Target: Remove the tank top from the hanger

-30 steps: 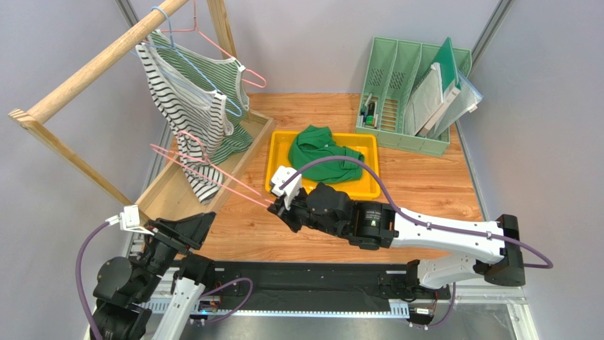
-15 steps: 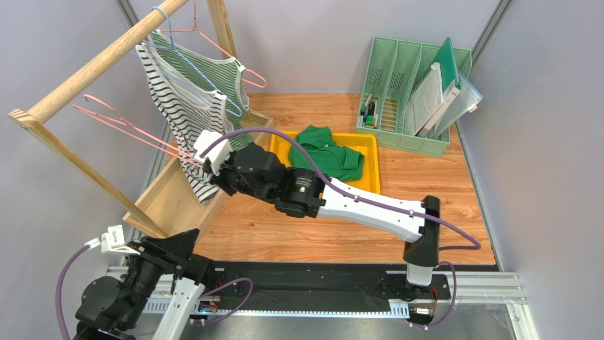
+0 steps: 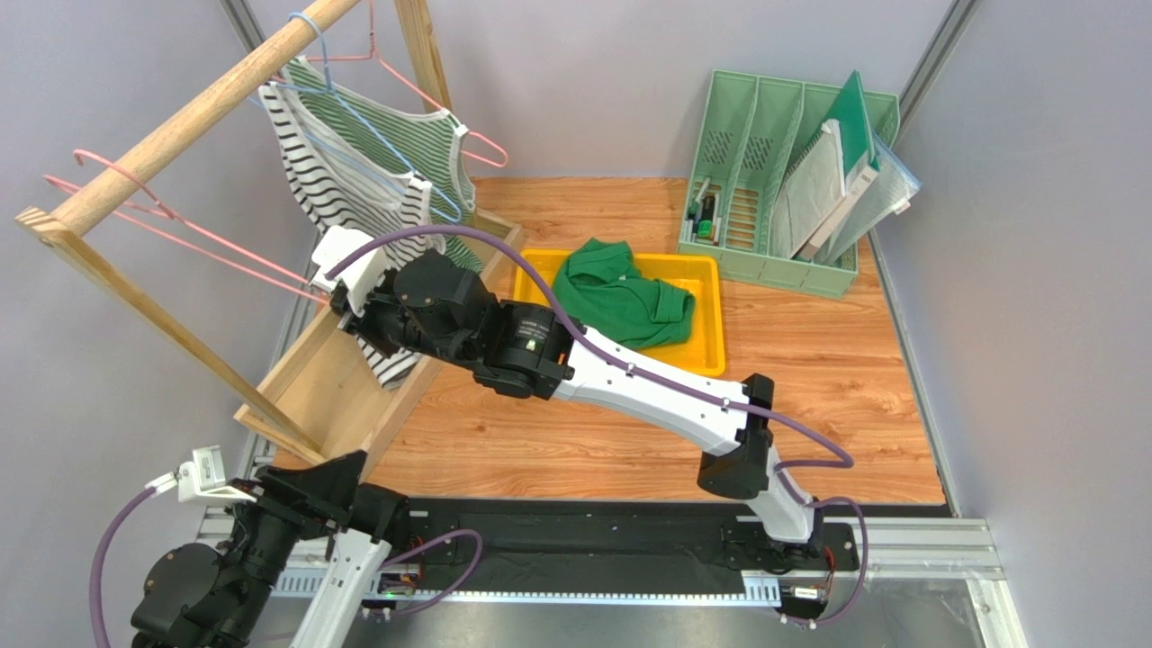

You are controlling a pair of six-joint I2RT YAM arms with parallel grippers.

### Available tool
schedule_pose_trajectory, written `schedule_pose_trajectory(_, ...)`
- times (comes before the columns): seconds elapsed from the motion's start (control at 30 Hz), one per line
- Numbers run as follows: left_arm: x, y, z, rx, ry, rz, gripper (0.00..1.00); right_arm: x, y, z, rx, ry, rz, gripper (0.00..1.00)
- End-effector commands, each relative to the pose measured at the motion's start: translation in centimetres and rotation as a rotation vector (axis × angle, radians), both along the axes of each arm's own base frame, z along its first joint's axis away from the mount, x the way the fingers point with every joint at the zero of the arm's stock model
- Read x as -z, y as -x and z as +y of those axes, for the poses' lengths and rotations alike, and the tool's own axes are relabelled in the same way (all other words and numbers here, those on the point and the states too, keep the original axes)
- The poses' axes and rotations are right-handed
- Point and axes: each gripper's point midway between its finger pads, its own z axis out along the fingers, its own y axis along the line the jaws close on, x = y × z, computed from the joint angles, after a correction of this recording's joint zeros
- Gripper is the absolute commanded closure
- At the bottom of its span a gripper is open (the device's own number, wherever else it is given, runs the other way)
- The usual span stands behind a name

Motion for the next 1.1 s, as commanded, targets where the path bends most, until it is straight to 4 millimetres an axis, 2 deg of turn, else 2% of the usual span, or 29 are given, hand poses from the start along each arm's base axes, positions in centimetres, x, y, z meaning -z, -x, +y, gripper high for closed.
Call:
schedule_pose_trajectory(0.0,-0.2,3.1,1.4,-0.026,0.022,-0.136,0.36,-0.8,0.3,0.8,-0.013,-0.034,0.014,1.0)
schedule_pose_trajectory(0.3,-0.1,3.0,1.3,-0.019,0.03,-0.13,0.36,0.2,-0.4,1.3,0.024,-0.029,0.05,1.0)
schedule_pose_trajectory(0.7,0.0,3.0,1.1,-0.015,0.047,-0.123,0.38,-0.2,-0.5,2.1,0.066,-0.076,0.079,1.0)
schedule_pose_trajectory(1.07,0.1,2.9,0.9,-0.007,0.06,-0.114,0.38,1.8,-1.0,2.5,0.084,-0.032,0.08,1.0)
